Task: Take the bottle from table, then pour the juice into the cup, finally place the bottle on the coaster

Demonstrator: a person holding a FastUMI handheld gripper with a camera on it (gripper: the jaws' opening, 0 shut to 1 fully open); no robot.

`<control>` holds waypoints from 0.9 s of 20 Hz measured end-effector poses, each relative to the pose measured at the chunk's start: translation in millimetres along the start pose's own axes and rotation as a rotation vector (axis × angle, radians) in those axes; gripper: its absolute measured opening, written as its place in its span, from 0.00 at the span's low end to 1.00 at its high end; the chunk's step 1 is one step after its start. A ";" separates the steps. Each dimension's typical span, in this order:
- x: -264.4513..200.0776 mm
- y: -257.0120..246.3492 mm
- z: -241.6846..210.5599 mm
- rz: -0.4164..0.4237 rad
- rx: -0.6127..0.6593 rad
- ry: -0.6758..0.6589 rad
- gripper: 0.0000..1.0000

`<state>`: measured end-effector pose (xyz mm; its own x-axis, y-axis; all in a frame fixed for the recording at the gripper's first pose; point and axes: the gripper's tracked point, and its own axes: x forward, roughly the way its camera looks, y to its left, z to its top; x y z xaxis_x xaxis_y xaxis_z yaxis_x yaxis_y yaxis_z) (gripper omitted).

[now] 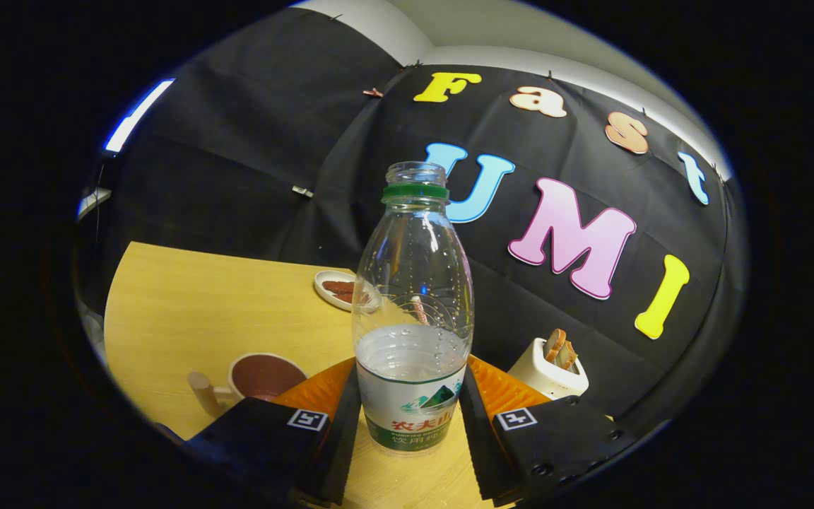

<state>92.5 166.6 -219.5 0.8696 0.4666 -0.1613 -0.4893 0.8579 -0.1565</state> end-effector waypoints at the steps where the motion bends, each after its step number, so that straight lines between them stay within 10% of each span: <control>1: 5.6 -2.4 -5.3 -0.006 0.028 0.003 0.72; 18: 78.7 -36.9 -92.5 -0.041 0.302 0.026 0.76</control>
<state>172.9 151.8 -316.6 0.8844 0.4279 -0.1864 -0.4089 0.9029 0.1326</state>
